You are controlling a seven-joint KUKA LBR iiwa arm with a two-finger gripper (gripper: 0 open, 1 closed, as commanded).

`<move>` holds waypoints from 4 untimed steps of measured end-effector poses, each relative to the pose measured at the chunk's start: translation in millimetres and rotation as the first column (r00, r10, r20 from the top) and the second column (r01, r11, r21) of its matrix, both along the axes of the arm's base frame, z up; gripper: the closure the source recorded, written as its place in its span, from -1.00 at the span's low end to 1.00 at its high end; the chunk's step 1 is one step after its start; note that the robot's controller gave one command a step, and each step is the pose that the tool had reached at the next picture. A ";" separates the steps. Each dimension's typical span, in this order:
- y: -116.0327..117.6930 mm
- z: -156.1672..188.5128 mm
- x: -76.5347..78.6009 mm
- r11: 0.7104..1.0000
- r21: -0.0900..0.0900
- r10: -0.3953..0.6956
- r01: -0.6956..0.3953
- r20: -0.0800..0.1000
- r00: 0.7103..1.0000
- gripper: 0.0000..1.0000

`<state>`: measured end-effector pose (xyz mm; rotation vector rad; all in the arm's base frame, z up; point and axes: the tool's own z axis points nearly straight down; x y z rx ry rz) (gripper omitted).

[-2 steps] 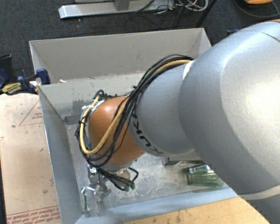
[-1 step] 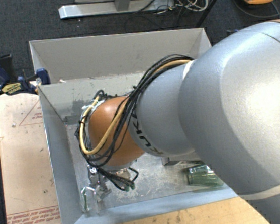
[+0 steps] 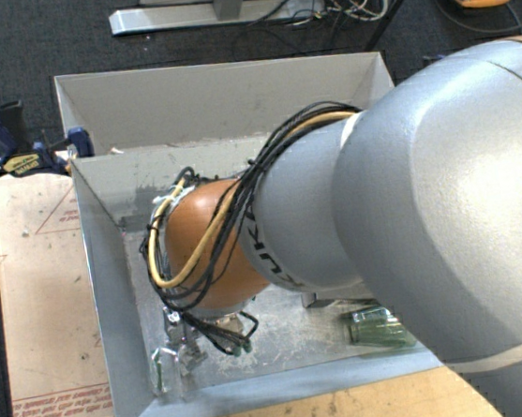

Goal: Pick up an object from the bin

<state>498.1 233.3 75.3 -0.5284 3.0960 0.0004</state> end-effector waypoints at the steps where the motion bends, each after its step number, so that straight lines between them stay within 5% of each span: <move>1: 0.0 0.0 0.0 1.000 0.000 0.000 0.000 0.000 1.000 1.00; 4: 0.0 0.0 0.0 1.000 0.000 0.000 0.000 0.000 1.000 1.00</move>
Offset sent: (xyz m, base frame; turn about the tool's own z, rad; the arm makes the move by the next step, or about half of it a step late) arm 0.0000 0.0000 0.0000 0.0000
